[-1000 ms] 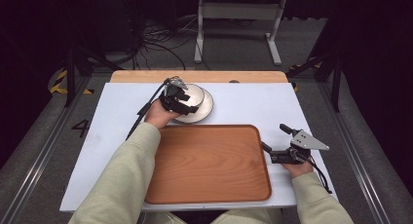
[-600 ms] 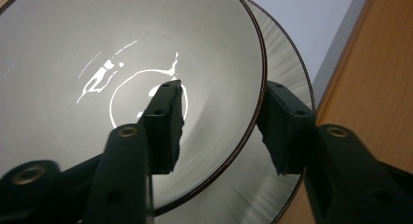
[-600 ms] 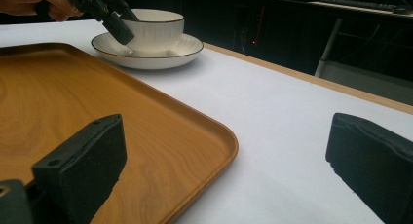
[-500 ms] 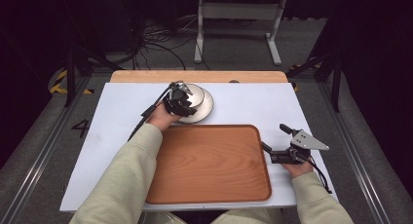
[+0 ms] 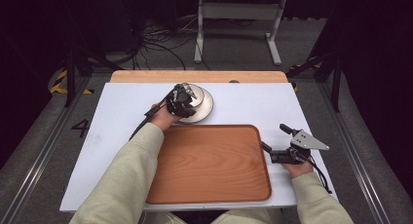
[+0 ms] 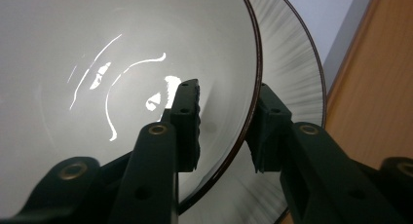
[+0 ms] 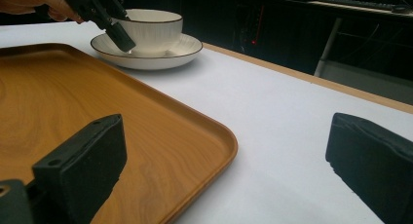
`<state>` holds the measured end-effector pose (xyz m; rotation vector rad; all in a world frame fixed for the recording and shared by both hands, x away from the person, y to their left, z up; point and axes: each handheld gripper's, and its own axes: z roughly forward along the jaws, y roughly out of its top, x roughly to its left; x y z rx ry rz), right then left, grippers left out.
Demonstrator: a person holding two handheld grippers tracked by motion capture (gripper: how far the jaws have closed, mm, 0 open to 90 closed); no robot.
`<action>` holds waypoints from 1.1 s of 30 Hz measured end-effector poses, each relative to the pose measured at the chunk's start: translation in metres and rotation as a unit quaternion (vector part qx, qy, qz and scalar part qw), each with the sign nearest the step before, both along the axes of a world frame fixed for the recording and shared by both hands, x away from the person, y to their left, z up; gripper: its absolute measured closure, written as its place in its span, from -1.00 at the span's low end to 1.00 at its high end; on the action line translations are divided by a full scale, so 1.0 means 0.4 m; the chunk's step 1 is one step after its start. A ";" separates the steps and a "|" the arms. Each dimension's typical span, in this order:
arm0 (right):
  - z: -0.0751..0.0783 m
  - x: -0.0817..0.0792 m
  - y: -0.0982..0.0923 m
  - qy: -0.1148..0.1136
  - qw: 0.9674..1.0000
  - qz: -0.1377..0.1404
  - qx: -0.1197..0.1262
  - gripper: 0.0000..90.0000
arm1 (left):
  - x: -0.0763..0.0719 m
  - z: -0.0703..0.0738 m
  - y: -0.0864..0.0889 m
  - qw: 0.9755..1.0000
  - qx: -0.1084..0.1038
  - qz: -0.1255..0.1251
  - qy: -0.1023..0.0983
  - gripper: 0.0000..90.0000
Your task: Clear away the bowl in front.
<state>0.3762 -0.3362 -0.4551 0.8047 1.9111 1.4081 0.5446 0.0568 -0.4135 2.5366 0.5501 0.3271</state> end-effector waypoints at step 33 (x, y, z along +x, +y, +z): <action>0.000 0.002 -0.004 0.003 1.000 -0.004 0.007 -0.94 | -0.027 0.014 -0.030 0.996 0.041 -0.031 -0.068 0.82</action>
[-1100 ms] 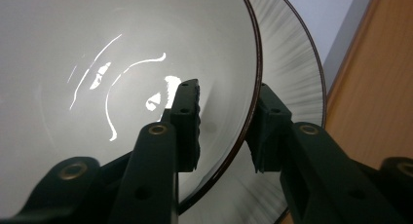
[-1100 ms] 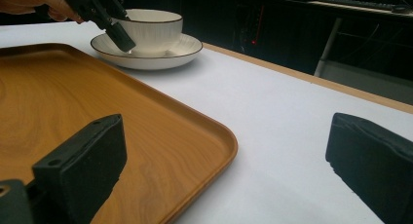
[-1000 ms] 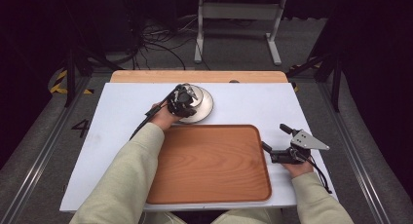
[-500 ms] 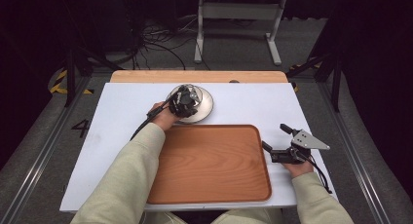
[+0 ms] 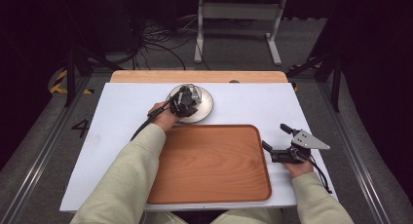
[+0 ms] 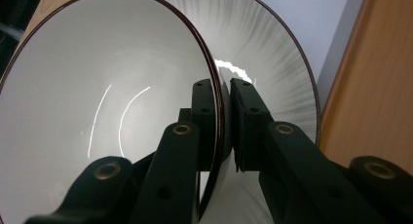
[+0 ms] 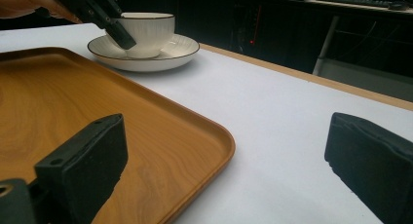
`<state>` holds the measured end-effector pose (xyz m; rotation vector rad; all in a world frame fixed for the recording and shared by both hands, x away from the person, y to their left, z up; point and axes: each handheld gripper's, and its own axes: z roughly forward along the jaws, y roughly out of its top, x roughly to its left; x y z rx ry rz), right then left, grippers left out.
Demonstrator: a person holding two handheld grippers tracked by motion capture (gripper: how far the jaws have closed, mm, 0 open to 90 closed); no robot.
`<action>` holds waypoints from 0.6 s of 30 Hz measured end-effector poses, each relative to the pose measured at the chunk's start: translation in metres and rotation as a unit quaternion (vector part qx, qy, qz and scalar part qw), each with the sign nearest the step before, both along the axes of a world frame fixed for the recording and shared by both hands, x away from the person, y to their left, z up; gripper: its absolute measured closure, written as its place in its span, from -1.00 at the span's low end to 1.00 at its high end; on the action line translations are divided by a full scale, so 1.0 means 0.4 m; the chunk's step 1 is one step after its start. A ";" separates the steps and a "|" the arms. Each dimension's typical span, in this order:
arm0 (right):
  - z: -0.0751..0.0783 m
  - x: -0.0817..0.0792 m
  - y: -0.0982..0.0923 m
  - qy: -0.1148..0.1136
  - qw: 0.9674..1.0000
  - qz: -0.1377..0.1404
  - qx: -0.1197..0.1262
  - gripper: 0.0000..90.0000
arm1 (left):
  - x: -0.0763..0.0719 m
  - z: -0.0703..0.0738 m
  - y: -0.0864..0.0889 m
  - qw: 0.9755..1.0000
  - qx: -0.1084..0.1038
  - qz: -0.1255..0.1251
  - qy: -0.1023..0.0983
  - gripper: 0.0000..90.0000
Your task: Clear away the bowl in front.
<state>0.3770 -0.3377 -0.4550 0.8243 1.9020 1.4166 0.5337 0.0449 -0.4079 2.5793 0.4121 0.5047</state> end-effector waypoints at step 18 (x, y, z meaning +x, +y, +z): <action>0.000 0.000 0.001 -0.001 1.000 0.002 -0.002 -0.93 | -0.040 0.056 0.011 1.000 -0.008 -0.008 -0.018 0.82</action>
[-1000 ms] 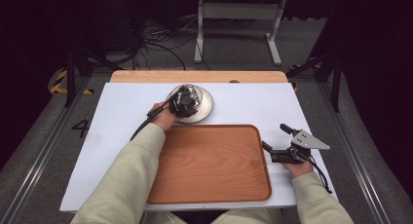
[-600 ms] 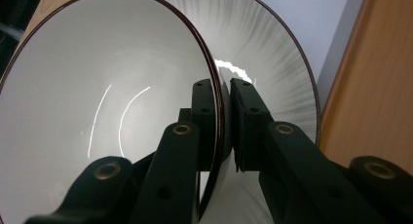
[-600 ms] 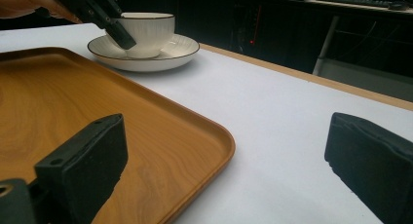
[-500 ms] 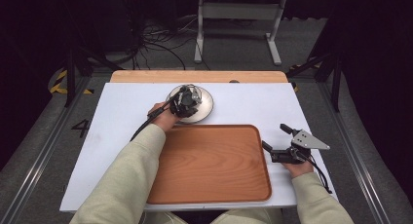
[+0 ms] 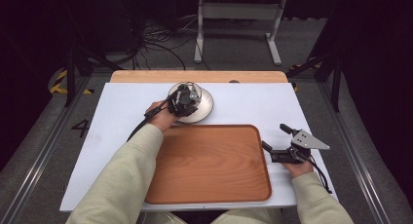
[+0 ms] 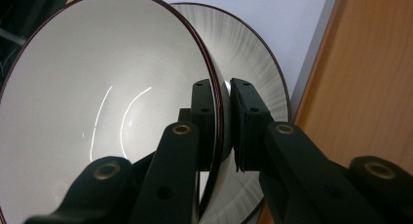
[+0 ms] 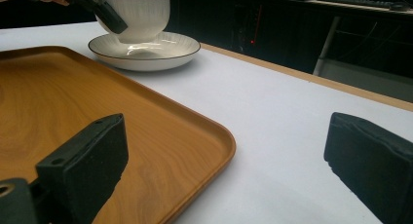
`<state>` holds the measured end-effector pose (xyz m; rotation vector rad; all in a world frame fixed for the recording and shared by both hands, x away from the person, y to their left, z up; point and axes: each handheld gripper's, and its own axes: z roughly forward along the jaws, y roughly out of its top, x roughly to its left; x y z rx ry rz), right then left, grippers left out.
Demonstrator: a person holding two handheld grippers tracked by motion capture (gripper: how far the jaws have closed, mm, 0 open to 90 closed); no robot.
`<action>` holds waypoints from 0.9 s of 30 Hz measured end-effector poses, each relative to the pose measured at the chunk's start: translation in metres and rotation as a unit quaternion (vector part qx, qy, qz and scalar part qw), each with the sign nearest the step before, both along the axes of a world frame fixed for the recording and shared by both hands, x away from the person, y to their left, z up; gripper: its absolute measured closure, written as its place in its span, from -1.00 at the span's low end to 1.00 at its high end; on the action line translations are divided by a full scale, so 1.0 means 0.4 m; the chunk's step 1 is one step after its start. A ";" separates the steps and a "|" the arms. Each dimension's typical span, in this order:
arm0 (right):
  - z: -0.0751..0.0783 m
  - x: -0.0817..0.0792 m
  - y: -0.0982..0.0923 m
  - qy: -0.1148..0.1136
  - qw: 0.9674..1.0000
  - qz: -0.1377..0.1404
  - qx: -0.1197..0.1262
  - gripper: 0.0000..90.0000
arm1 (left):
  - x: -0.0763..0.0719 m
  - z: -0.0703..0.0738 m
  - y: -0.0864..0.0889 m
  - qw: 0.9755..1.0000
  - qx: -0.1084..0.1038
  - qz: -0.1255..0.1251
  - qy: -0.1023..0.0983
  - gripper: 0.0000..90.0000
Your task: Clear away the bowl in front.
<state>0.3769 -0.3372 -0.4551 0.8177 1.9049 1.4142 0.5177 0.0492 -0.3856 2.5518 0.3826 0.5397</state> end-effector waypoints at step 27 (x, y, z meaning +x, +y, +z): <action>0.000 -0.001 0.000 0.000 1.000 -0.001 0.001 -0.95 | -0.088 0.083 0.007 0.999 -0.019 -0.044 0.011 0.82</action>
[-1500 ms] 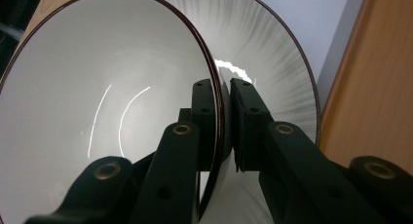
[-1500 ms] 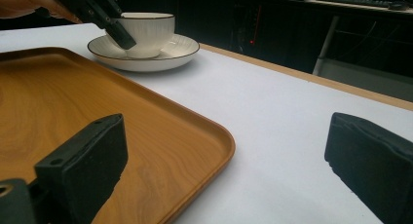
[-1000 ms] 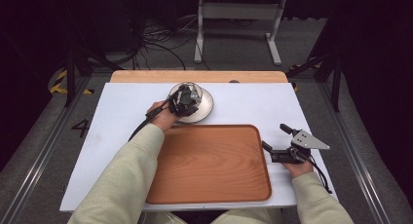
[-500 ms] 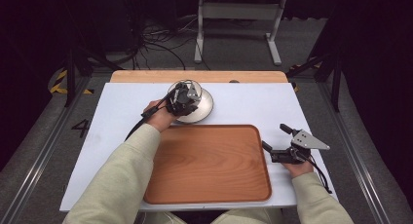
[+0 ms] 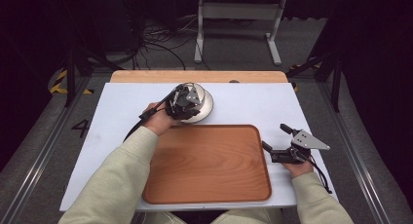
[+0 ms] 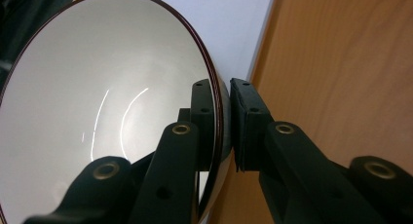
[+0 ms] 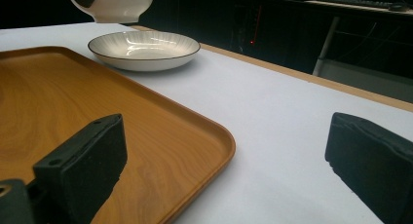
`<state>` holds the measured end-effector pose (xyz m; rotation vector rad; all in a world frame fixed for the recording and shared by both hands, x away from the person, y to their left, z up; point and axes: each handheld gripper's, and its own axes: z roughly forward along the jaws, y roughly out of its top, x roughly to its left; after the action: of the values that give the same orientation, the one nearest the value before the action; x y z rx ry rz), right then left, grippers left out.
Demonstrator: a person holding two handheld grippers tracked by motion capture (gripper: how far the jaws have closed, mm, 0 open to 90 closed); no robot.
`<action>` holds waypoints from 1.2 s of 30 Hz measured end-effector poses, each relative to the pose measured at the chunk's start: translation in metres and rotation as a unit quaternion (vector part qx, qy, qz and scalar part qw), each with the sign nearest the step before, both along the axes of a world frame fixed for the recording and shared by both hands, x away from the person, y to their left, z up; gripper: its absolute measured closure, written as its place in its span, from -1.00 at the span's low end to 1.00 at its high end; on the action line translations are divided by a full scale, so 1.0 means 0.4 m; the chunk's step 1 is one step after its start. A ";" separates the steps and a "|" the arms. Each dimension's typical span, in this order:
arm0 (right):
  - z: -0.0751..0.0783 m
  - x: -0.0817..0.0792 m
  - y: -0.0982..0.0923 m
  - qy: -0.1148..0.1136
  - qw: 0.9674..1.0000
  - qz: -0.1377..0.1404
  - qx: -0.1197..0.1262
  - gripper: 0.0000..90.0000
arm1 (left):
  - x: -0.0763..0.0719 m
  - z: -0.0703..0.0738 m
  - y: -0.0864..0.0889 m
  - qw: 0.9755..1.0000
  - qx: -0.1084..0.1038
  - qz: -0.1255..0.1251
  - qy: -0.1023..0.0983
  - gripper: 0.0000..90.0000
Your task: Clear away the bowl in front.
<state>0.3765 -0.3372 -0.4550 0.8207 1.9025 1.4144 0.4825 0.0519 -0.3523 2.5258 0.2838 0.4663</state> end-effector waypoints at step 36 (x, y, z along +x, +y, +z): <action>0.000 0.000 0.000 0.000 1.000 -0.001 0.000 -0.95 | -0.208 0.057 -0.037 0.993 0.025 -0.115 -0.003 0.82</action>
<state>0.3766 -0.3371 -0.4551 0.8216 1.9021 1.4127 0.3993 0.0370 -0.3297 2.5654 -0.0224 0.3945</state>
